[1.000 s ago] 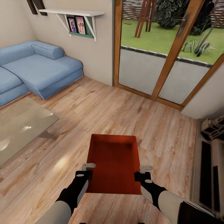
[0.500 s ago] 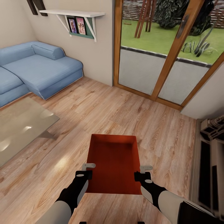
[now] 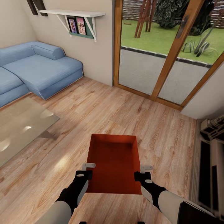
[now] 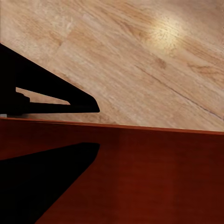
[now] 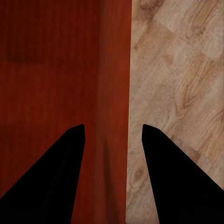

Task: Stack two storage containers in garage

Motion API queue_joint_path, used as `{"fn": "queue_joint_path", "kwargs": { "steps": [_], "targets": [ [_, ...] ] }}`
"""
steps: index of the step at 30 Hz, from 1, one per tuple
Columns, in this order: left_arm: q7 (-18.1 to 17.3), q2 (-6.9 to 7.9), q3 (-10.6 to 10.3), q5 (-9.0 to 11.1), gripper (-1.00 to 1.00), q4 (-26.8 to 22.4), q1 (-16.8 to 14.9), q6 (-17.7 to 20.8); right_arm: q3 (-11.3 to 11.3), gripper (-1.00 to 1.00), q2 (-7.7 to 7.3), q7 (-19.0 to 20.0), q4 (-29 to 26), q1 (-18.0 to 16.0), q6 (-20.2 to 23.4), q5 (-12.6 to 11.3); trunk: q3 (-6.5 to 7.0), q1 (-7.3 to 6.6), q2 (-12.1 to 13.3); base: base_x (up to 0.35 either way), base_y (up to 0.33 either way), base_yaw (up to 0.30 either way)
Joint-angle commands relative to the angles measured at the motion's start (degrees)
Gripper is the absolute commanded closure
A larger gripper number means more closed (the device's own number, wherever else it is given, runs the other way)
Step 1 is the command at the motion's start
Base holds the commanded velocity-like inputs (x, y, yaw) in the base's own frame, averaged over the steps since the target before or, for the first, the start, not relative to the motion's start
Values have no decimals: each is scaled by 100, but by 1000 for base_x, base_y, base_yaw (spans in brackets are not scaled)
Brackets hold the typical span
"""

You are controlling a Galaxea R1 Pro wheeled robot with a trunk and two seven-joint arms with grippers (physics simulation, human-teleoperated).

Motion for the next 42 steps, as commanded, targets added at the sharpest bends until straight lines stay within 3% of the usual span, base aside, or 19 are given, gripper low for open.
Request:
{"fn": "queue_joint_path", "kwargs": {
  "steps": [1,13,42],
  "targets": [
    [36,23,13,-61,100,5,3,58,-100,100,-4,-10,-20,-5,-78,60,-7,2,-8,0,0,0],
    [45,23,13,-68,100,12,3,58,-119,100,13,-45,-20,-5,-75,55,3,2,-8,0,0,0],
    [45,23,13,-70,100,15,3,58,-129,100,13,-57,-20,-5,-72,60,253,2,-8,0,0,0]
  ]
}}
